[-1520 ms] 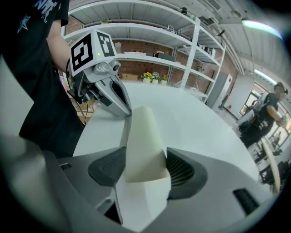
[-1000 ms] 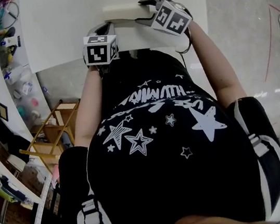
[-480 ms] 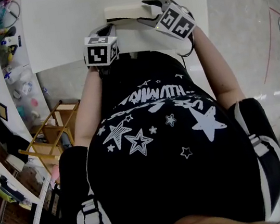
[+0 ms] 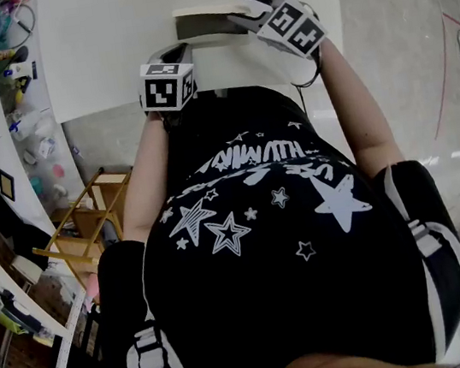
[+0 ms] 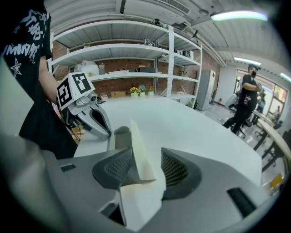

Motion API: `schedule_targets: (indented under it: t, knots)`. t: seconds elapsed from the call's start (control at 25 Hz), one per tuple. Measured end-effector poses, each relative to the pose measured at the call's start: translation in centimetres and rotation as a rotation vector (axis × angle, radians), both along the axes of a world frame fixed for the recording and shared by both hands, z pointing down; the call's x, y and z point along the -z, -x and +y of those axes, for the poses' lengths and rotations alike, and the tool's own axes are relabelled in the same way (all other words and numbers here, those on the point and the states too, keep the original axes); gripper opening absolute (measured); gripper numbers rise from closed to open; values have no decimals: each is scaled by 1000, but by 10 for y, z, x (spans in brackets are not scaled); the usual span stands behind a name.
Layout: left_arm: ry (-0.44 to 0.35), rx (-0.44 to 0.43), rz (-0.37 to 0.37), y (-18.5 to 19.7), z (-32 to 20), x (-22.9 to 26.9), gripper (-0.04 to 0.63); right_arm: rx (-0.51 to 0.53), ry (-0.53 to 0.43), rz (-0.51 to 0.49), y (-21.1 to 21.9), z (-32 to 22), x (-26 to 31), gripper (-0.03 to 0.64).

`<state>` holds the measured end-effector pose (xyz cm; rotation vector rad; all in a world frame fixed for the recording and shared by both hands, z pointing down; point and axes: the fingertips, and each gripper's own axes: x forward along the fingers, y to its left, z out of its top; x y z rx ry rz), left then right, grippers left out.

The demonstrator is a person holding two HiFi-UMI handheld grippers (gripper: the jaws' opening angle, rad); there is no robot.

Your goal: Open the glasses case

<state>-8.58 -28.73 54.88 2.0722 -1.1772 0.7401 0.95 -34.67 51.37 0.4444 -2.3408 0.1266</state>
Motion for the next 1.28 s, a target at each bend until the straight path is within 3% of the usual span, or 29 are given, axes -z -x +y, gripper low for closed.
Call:
schedule_targets:
  t: [0.16,0.44,0.84,1.0,1.28]
  knots:
    - [4,-1,5,0,1,0,11,-21,-27,31,0,-8,-6,181]
    - [8,1,24,2,1,0,11,-131,30,44,-4,-26,-18,176]
    - [40,-24,22,2,7,-7,11,-132,37,60,-4,-20,-21,178]
    - [35,-31,69,-2,9,-2,11,-120,17,71,-4,-10,-19,178]
    - [24,-73,101,-3,18,4,11,-203,-7,6,-6,6,6,178]
